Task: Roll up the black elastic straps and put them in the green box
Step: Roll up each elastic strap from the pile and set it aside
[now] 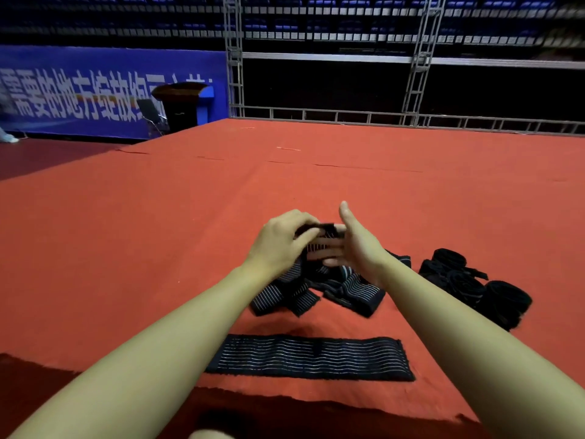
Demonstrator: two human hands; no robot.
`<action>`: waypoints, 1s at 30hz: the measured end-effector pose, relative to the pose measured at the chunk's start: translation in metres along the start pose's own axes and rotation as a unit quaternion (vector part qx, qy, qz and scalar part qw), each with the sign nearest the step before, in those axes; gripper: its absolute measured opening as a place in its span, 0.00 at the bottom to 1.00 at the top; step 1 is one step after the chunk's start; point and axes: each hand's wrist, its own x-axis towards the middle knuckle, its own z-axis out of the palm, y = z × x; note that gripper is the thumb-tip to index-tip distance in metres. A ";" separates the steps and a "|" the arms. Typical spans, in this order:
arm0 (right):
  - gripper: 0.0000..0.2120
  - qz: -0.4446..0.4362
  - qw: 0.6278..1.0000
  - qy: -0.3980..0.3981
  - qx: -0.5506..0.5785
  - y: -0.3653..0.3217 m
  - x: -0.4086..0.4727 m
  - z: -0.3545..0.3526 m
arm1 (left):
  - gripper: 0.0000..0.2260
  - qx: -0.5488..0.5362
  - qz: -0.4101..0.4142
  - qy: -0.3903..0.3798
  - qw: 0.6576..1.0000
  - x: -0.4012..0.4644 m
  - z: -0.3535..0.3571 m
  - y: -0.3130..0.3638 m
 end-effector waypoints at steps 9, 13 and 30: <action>0.15 0.010 0.962 -0.066 -0.266 0.018 -0.015 -0.020 | 0.04 -0.101 -0.217 0.030 0.970 -0.002 -0.014 -0.025; 0.16 -0.014 0.982 -0.063 -0.179 0.018 -0.020 -0.032 | 0.07 -0.146 -0.305 0.061 0.939 -0.011 -0.026 -0.043; 0.15 0.146 0.961 0.026 -0.235 0.105 -0.070 -0.113 | 0.10 -0.132 -0.590 -0.095 0.791 -0.120 -0.081 -0.133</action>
